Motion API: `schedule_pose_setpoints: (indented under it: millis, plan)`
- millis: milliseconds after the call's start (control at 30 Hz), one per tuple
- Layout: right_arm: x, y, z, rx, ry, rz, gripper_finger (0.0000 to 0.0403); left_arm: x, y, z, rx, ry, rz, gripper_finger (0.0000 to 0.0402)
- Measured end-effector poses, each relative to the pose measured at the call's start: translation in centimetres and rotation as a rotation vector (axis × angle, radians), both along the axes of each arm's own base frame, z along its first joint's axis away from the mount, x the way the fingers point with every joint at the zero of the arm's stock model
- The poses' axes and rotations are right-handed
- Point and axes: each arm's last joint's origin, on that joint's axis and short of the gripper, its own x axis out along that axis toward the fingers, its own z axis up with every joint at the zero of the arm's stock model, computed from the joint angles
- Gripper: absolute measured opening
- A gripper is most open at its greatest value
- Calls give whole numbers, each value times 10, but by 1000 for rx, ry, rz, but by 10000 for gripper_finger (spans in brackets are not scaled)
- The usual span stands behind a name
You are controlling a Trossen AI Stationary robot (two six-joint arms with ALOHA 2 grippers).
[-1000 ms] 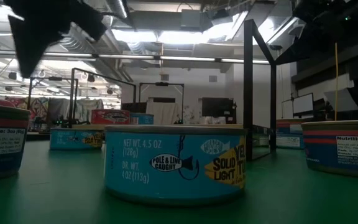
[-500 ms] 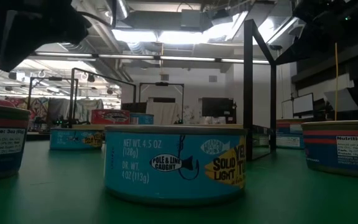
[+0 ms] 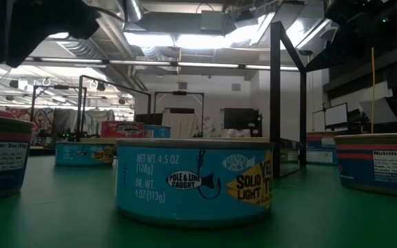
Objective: Stack canned seafood by type on shelf
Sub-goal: Stack the red tuna can on top of the red tuna can on the shelf
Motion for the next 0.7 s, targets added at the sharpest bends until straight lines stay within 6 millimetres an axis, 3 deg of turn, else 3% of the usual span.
schedule_pose_setpoints:
  millis: [200,433,700]
  plan:
    - [0,0,0,0,0,0,211,-3,5,6,19,-41,-331,241]
    - [0,0,0,0,2,0,211,-13,8,-15,-95,86,-766,241]
    - [0,0,0,0,1,0,211,-32,15,-47,-122,252,-854,241]
